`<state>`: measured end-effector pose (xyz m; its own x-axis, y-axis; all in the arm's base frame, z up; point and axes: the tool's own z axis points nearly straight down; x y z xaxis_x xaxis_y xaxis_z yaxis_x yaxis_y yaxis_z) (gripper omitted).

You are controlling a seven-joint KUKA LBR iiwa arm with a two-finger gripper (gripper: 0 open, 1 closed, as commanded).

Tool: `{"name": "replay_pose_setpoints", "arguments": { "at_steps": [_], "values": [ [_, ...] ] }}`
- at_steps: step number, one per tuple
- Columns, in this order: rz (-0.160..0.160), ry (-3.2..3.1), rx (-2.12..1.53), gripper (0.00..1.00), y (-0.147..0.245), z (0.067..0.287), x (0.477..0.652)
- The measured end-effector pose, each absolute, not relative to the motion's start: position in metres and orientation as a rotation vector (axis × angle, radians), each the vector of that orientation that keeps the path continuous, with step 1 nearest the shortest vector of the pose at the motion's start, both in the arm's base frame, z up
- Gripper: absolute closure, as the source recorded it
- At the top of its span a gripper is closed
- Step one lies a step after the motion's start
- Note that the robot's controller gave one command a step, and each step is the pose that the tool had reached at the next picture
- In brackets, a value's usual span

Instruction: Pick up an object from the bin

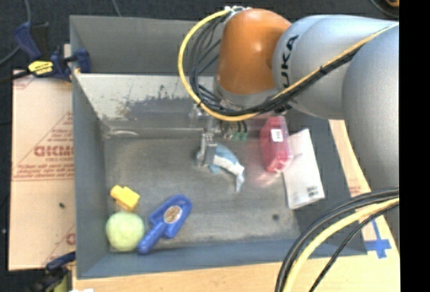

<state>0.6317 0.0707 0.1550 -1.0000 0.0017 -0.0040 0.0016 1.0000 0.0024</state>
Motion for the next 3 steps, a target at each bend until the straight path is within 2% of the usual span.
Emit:
{"name": "replay_pose_setpoints", "arguments": {
  "at_steps": [1,2,3],
  "values": [
    [0.004,3.138,0.003,0.0,0.071,0.155,0.632],
    [0.001,3.134,-0.017,0.0,-0.023,0.107,0.626],
    [-0.001,3.105,-0.42,0.0,-0.011,0.082,0.6]
  ]
}}
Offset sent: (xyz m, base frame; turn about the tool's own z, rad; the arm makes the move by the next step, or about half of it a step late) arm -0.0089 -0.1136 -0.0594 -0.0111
